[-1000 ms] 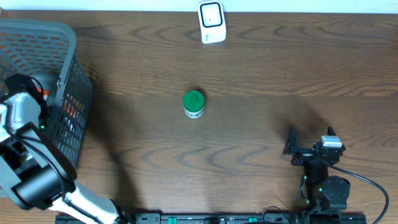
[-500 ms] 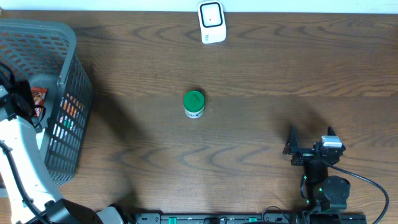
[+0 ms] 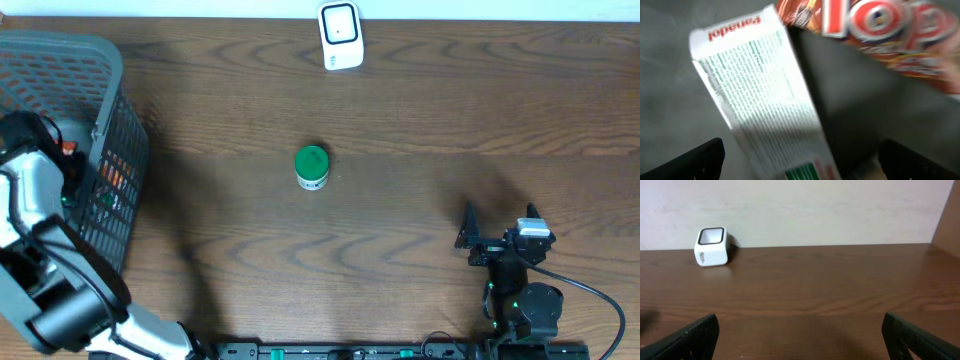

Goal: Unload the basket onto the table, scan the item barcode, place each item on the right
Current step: 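Grasp the white Panadol box with the left gripper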

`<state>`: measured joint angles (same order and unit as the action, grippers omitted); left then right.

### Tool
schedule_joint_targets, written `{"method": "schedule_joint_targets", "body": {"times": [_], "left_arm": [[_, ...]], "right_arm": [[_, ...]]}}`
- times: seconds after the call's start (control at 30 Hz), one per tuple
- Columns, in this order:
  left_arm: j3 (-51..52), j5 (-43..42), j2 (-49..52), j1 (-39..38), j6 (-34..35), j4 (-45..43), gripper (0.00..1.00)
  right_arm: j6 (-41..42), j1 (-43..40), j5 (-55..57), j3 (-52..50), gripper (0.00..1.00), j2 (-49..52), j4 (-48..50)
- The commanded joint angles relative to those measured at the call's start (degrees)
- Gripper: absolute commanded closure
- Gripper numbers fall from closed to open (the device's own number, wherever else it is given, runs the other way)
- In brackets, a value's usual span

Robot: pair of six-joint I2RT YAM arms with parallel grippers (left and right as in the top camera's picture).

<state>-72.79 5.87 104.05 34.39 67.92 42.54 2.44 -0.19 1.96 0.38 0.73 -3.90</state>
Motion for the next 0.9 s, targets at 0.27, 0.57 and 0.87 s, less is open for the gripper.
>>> {"method": "schedule_joint_targets", "body": {"times": [0.27,0.57,0.87], "left_arm": [[0.4,-0.4,8.1,0.0,2.7,-1.1,0.01],[0.4,-1.0,9.6,0.0,2.6,0.0,0.40],[-0.9,-7.7,5.8,0.3,1.4,0.2,0.51]], "right_arm": [[0.7,0.6,0.3,-0.1,0.01,-0.1,-0.2],[0.7,0.6,0.3,-0.1,0.01,-0.1,-0.2],[0.7,0.6,0.3,-0.1,0.01,-0.1,-0.2]]}}
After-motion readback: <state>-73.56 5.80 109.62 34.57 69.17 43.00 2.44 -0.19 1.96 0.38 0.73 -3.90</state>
